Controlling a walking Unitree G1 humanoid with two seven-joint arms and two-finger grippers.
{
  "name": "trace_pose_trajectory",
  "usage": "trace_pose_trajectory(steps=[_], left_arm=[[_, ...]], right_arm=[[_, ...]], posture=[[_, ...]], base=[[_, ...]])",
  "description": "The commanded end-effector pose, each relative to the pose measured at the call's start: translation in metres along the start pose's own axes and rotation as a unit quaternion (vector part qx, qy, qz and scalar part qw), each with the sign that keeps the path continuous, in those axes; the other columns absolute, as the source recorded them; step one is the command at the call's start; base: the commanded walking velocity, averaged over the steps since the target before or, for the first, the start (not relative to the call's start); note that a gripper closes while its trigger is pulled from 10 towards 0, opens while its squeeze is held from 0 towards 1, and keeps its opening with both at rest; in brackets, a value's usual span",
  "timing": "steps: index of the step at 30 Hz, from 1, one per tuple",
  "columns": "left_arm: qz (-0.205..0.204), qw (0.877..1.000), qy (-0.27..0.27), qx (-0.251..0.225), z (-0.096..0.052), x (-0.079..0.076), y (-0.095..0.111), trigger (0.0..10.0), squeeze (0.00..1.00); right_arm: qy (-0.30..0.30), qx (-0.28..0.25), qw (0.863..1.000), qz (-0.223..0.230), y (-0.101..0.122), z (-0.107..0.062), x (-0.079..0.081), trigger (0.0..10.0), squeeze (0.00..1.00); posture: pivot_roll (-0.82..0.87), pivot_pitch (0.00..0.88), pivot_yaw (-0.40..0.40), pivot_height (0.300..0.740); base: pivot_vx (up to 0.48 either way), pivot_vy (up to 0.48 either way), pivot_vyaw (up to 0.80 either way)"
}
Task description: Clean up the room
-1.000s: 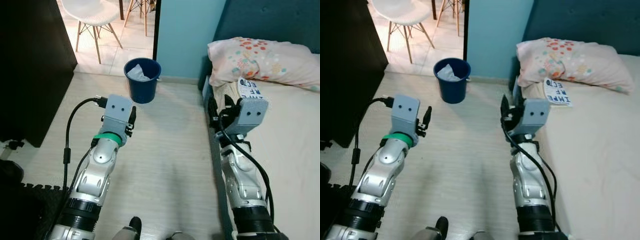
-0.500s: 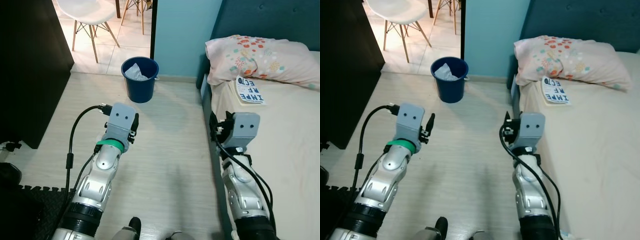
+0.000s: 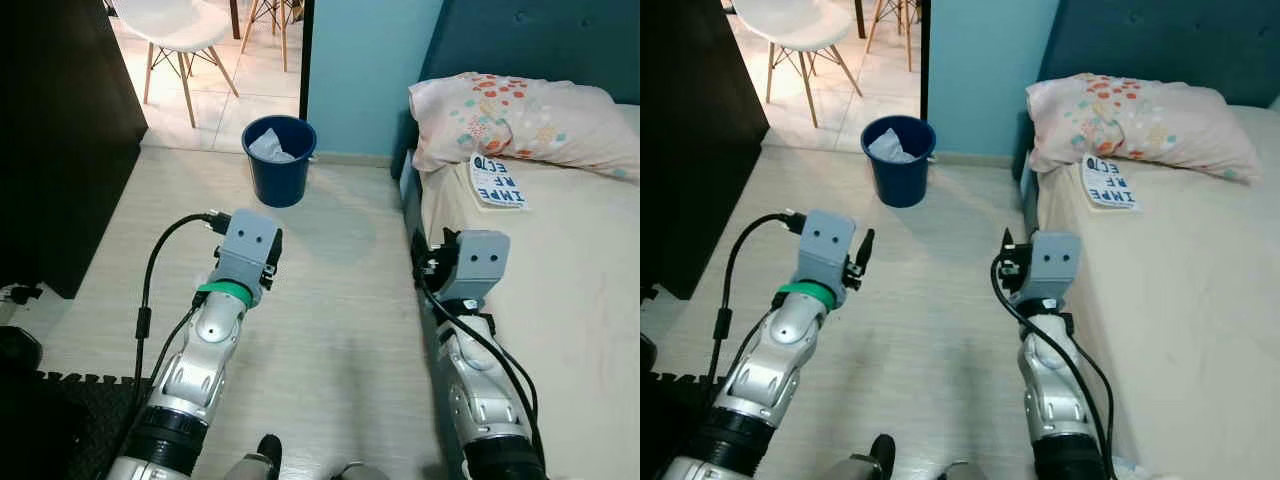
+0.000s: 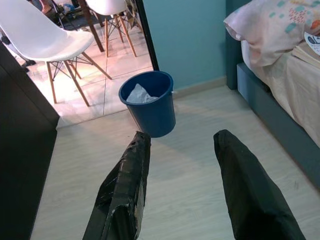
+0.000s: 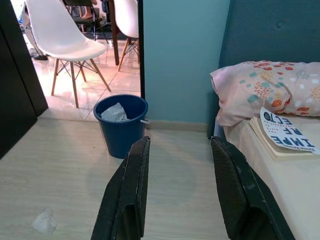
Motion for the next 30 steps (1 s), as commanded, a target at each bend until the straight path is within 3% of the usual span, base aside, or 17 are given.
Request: trace_pose_trajectory(steps=[1,9,18,30], left_arm=[[0.003,1.0,-0.005,0.012,-0.004,-0.005,-0.01,10.0,0.0],[0.008,1.0,-0.009,0.013,-0.007,-0.004,-0.013,10.0,0.0],[0.027,0.999,-0.007,0.016,-0.016,0.003,-0.019,10.0,0.0],[0.027,1.0,0.009,0.007,-0.012,0.01,-0.019,10.0,0.0]], right_arm=[[-0.008,0.008,1.0,-0.001,-0.006,-0.004,-0.007,10.0,0.0],[-0.015,0.017,1.0,-0.003,-0.015,-0.012,-0.009,10.0,0.0],[0.006,0.018,1.0,0.009,-0.018,-0.015,0.012,10.0,0.0],[0.037,-0.008,0.999,-0.002,-0.005,-0.014,0.024,10.0,0.0]], posture=[[-0.12,0.101,0.028,0.74],[-0.12,0.111,0.039,0.74],[-0.09,0.13,0.044,0.74],[-0.1,0.097,0.026,0.74]], base=[[0.0,0.0,0.0],[0.0,0.0,0.0],[0.0,0.0,0.0],[0.0,0.0,0.0]])
Point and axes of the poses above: a point about 5 cm out from each wrist's last joint towards the gripper, its own z axis pointing out of the wrist towards the gripper, its own y axis along the axis of the wrist's last joint, x = y × z, the point moved 6 cm from there along z, pointing out of the wrist towards the gripper, and after that the axes turned 7 degrees about z, right-handed, at the moved point
